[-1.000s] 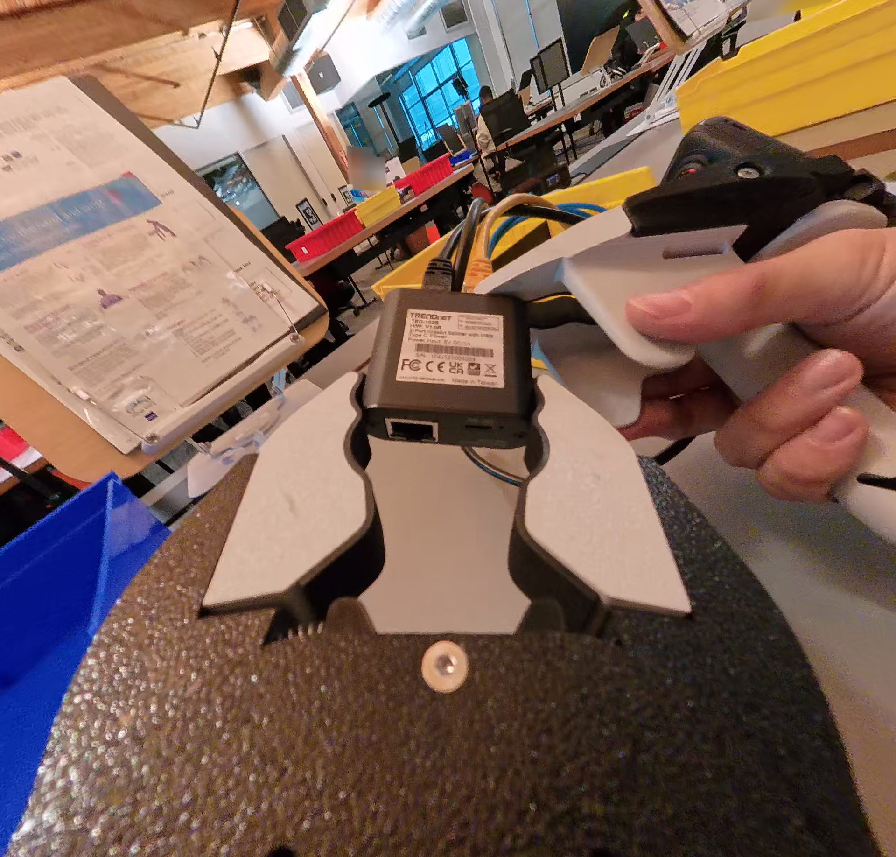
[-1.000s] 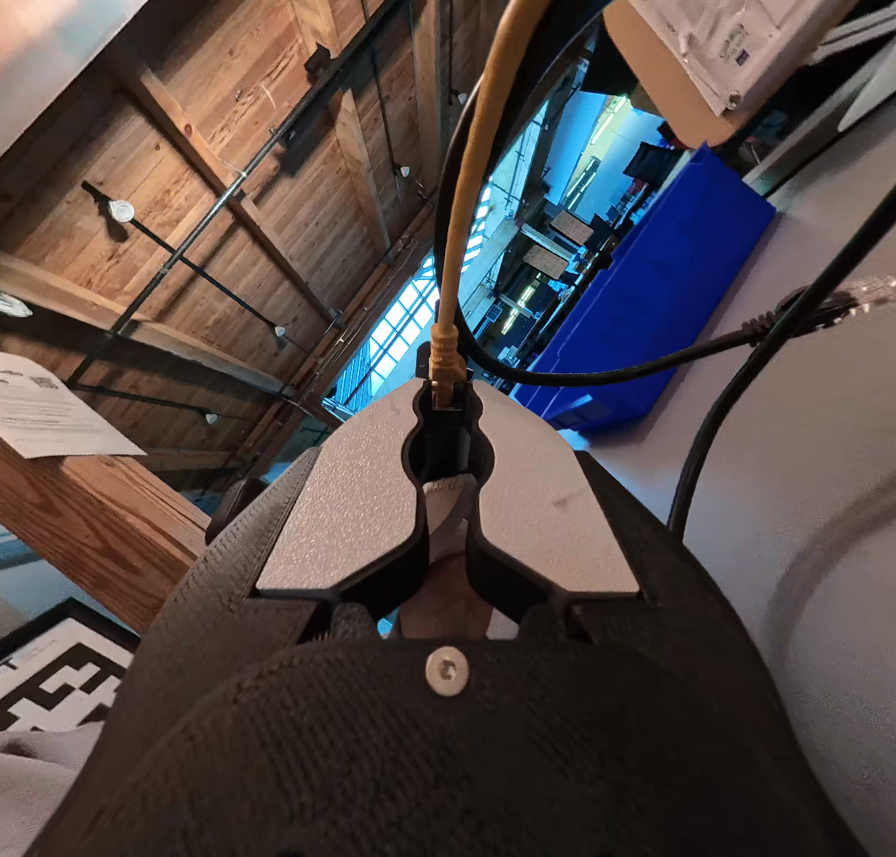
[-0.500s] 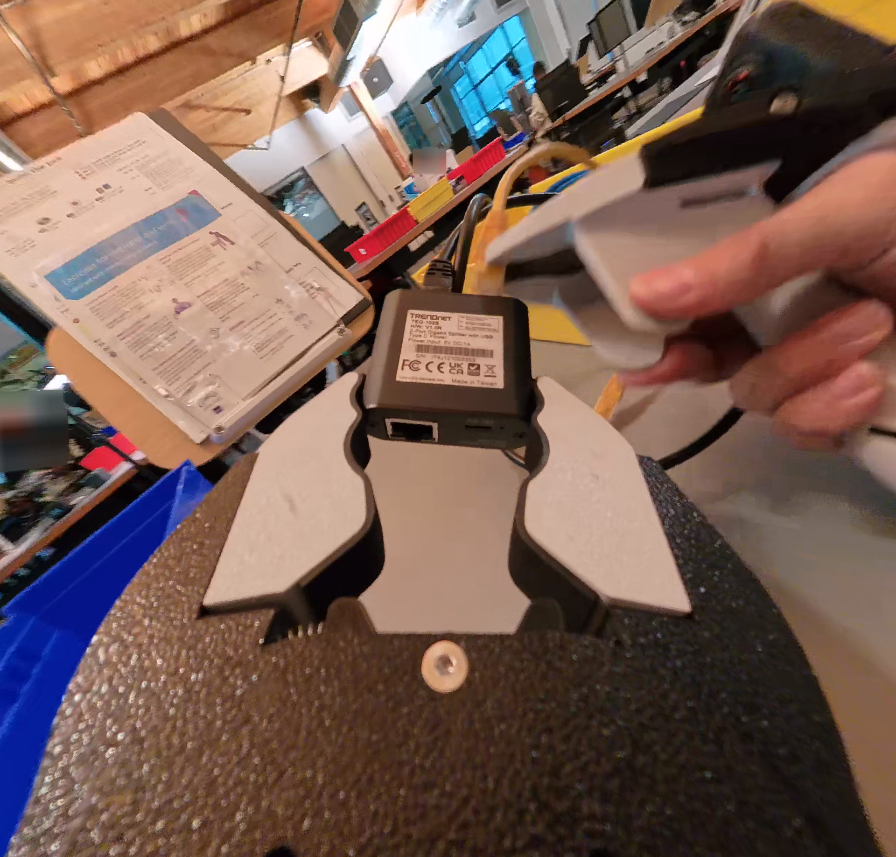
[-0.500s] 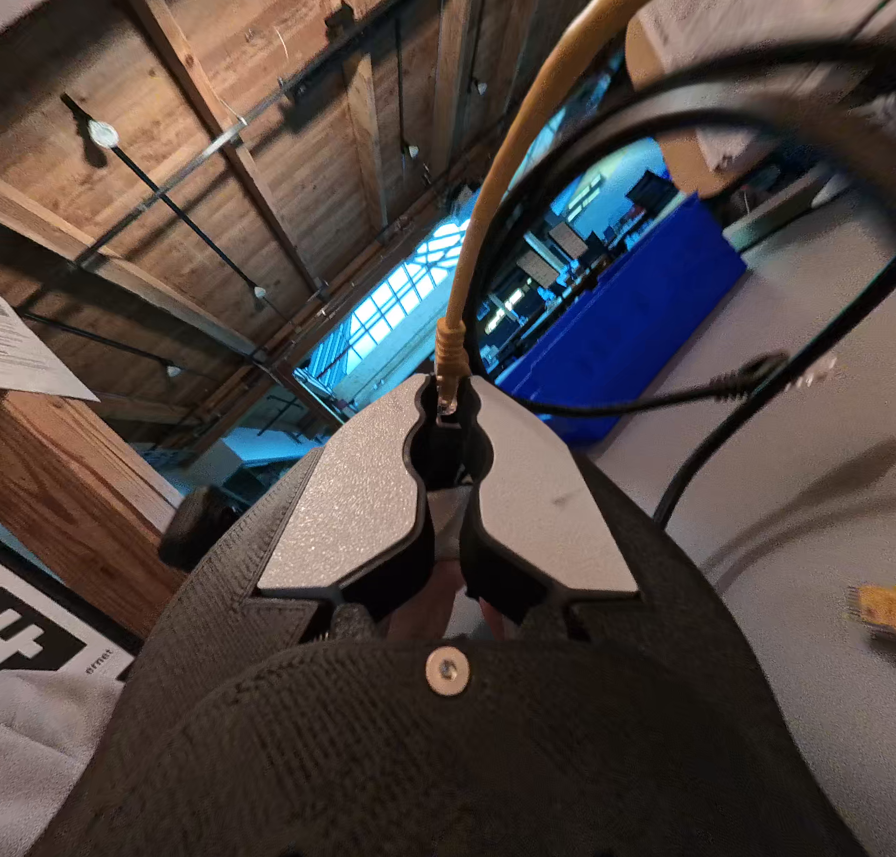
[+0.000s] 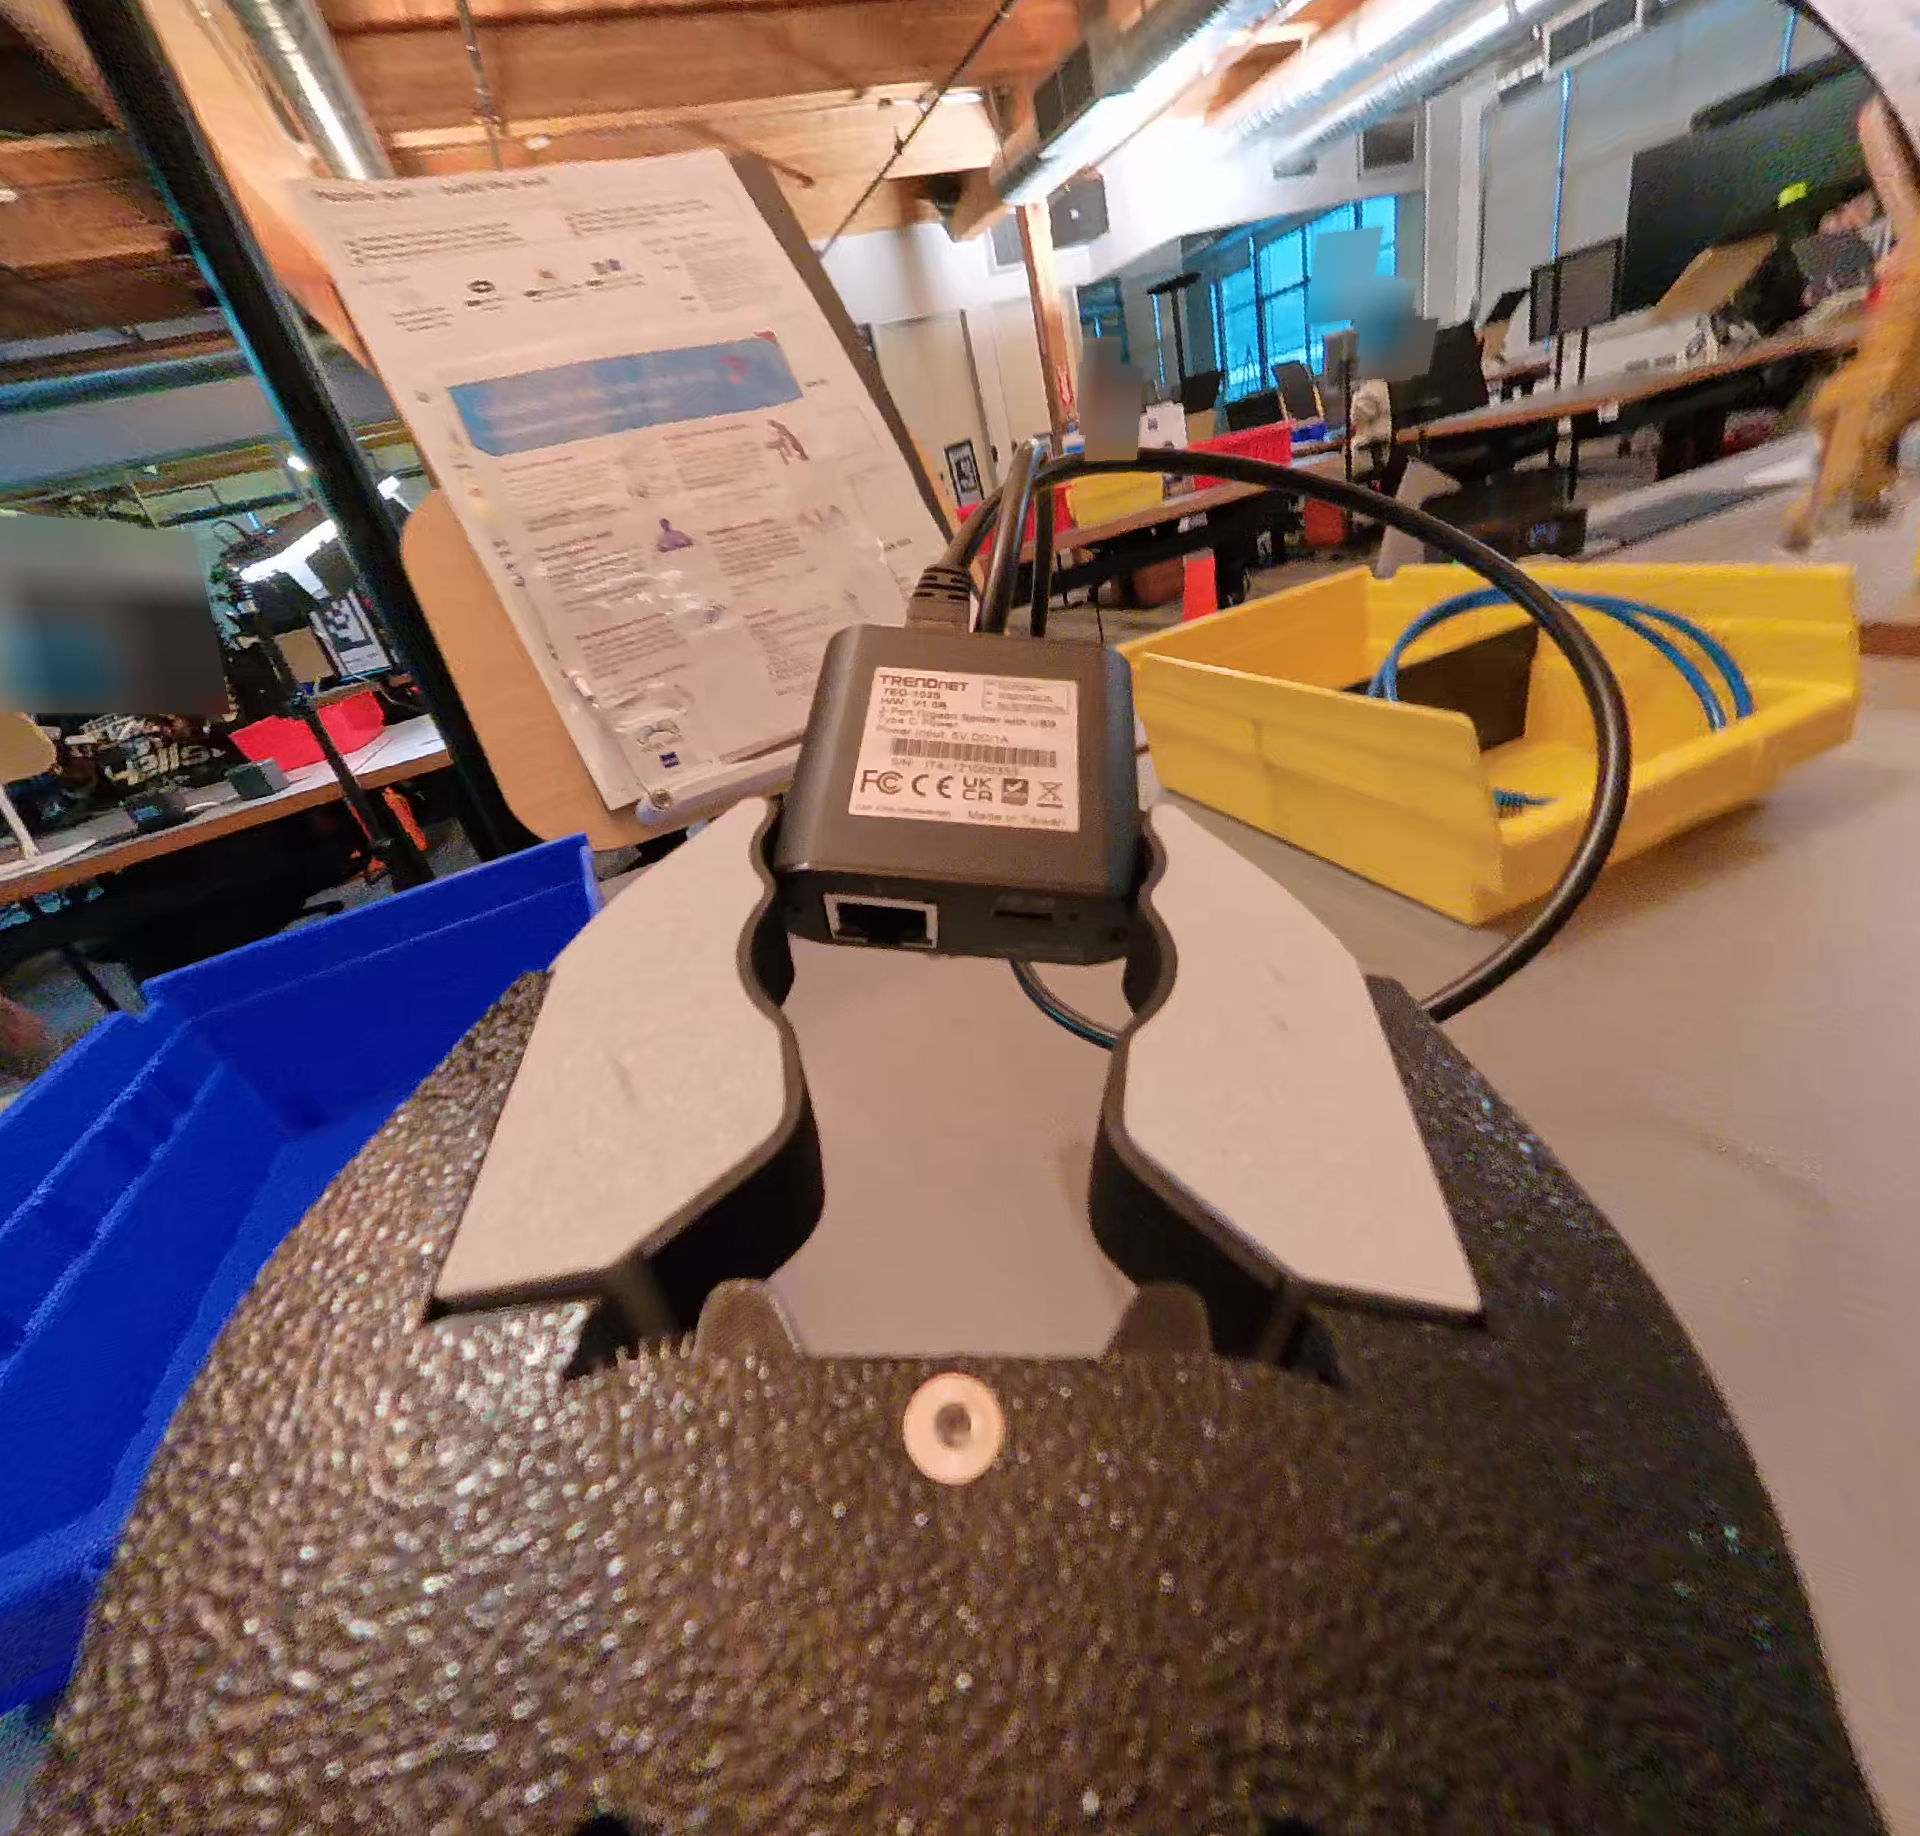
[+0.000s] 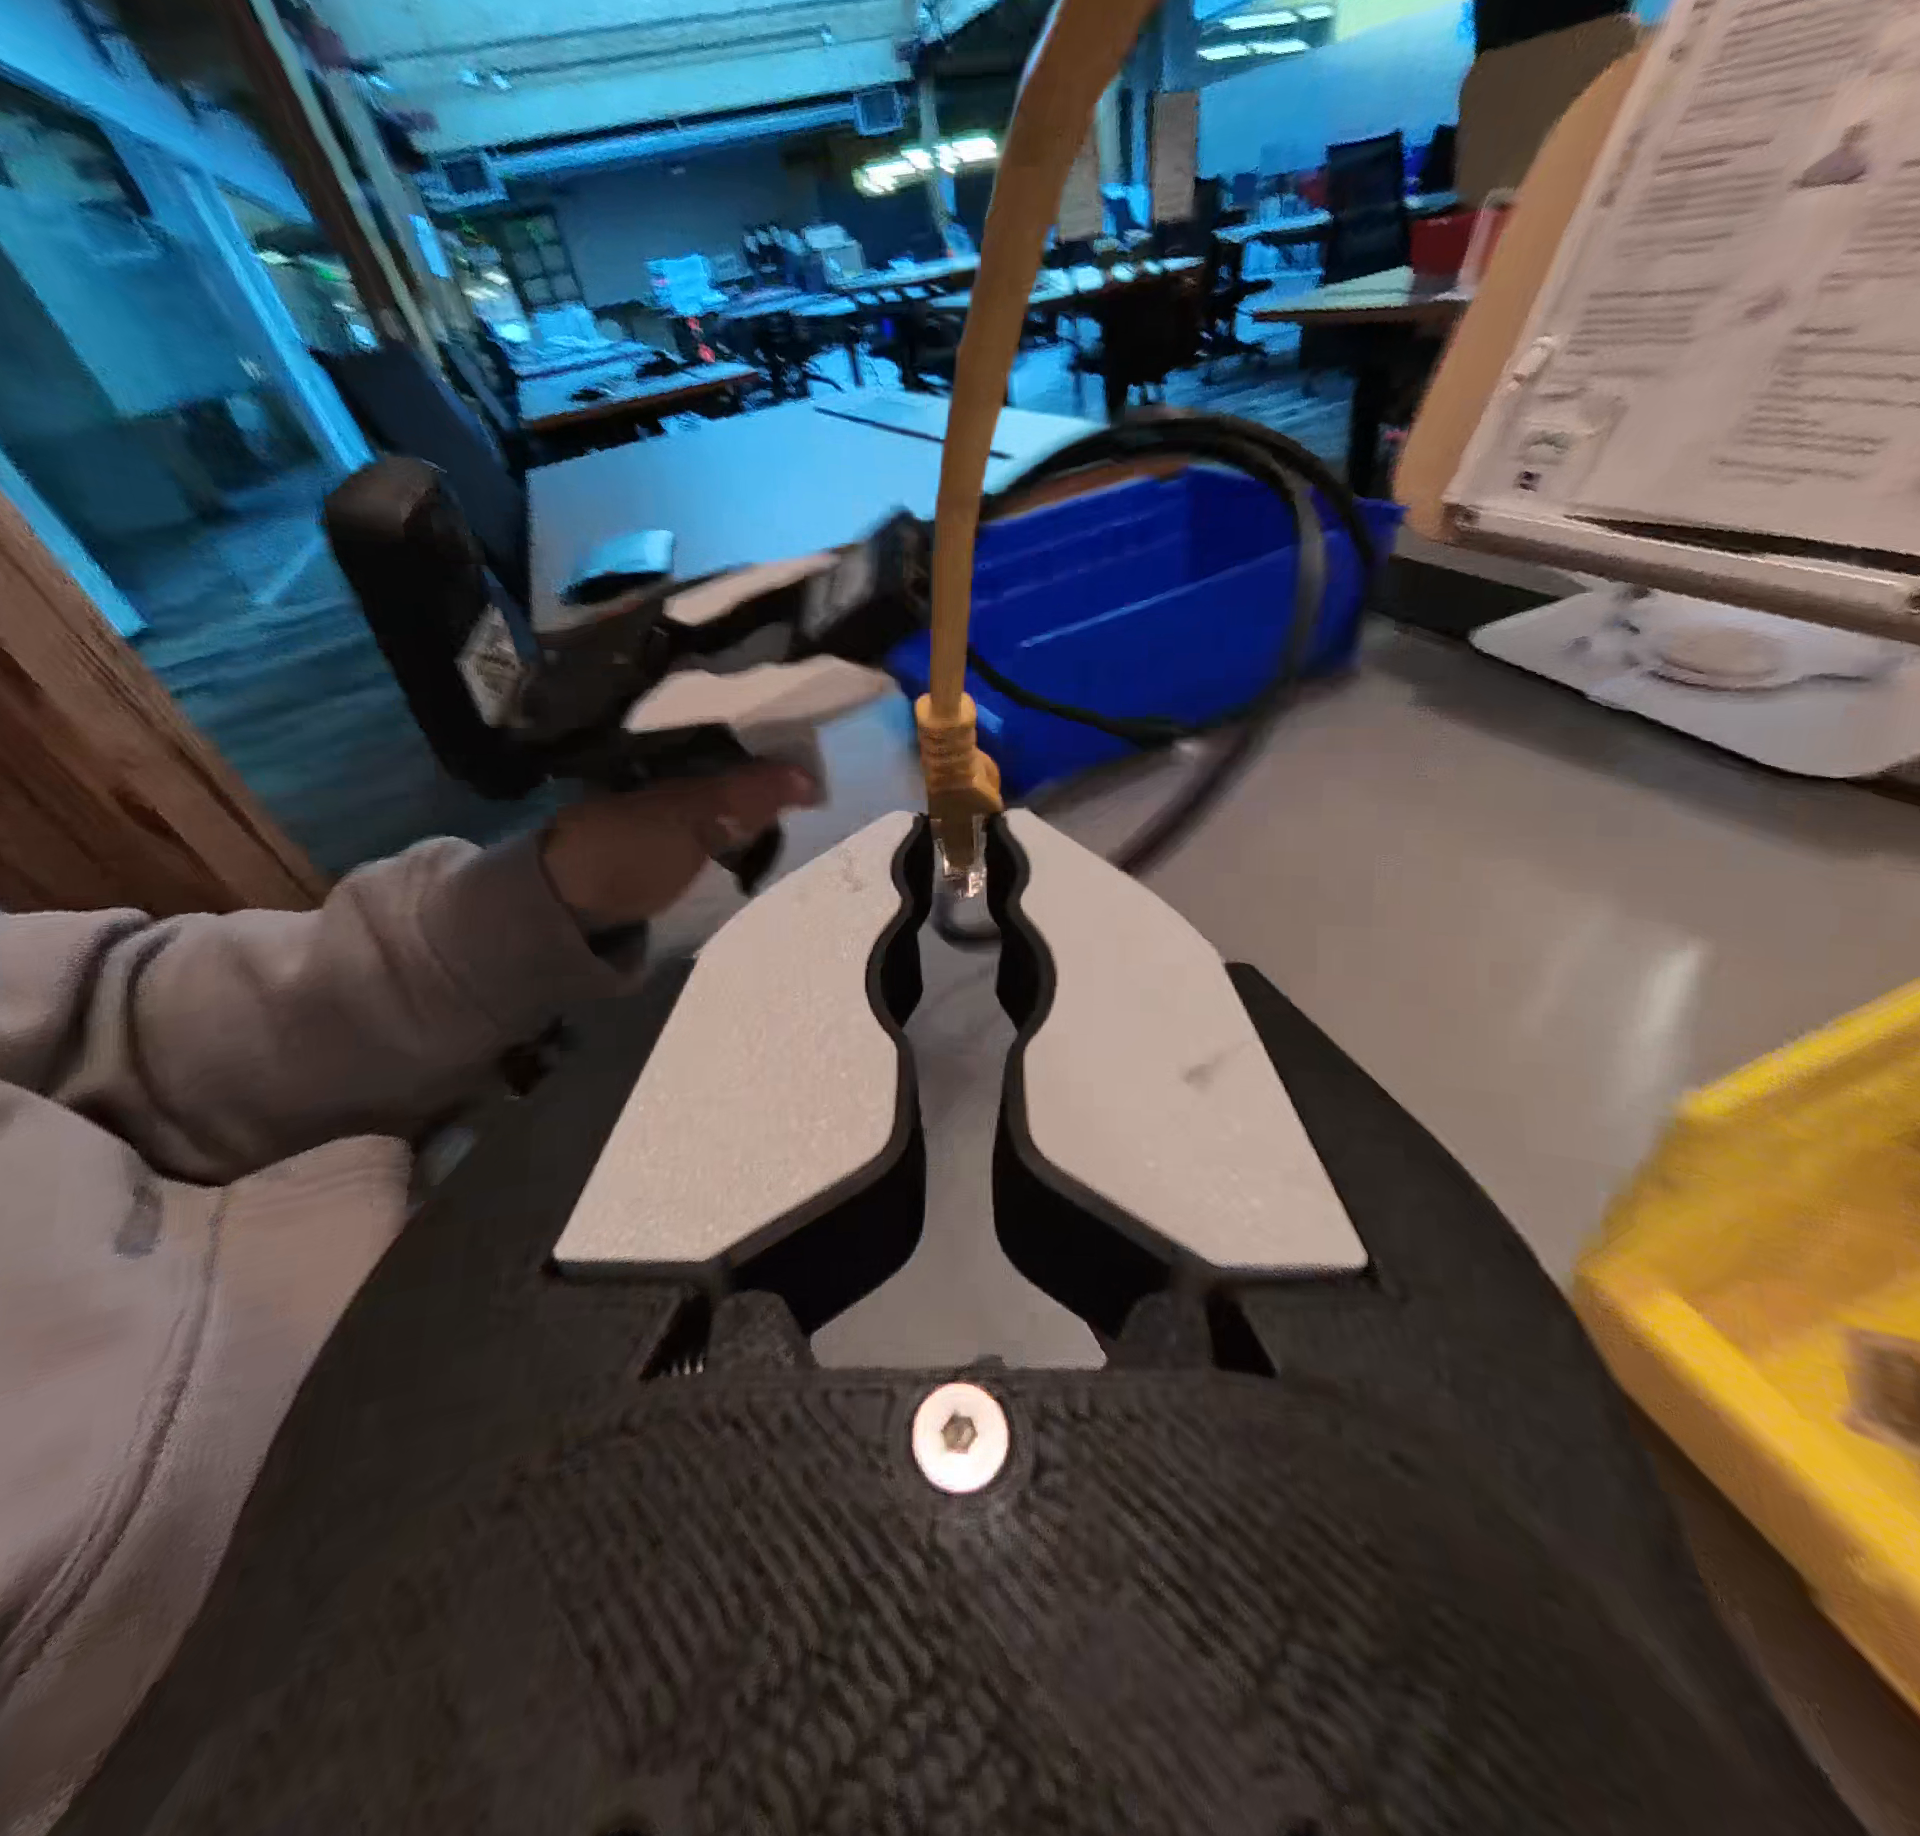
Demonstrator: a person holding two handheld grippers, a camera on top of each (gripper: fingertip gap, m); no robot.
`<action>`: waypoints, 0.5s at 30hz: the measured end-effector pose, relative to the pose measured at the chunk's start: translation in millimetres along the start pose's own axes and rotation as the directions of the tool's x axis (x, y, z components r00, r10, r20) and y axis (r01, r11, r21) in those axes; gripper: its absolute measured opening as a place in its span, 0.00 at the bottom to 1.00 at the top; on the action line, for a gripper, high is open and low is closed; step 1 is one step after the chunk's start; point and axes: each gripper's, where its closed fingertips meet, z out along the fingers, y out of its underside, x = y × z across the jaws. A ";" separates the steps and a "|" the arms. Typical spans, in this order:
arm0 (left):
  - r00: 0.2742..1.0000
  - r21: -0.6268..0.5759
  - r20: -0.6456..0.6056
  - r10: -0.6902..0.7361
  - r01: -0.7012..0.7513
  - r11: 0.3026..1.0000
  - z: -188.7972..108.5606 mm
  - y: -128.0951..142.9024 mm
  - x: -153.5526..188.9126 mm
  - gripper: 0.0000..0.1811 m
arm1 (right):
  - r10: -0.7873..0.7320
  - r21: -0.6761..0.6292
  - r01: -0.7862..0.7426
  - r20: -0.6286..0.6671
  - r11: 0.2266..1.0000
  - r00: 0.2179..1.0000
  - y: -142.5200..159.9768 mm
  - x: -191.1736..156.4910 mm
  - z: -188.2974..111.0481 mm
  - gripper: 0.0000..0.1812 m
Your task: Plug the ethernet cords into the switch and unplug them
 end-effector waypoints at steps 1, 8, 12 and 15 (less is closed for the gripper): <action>1.000 0.014 0.005 -0.021 0.021 1.000 -2.3 -4.9 -6.0 0.34 | -0.011 -0.021 0.011 -0.040 1.000 0.999 1.0 8.4 -6.9 0.05; 1.000 0.031 0.017 -0.015 0.014 0.999 -10.9 -18.9 -23.9 0.34 | 0.048 -0.226 -0.081 -0.151 0.971 0.987 7.2 76.5 -38.1 0.06; 1.000 0.018 -0.018 0.006 -0.006 1.000 -8.9 -17.2 -16.7 0.34 | 0.190 -0.244 -0.226 -0.161 0.943 0.969 3.9 119.4 -39.3 0.06; 0.999 0.004 -0.034 0.008 -0.008 1.000 -7.1 -12.9 -12.8 0.34 | 0.266 -0.232 -0.334 -0.281 0.914 0.922 19.3 160.2 -39.8 0.06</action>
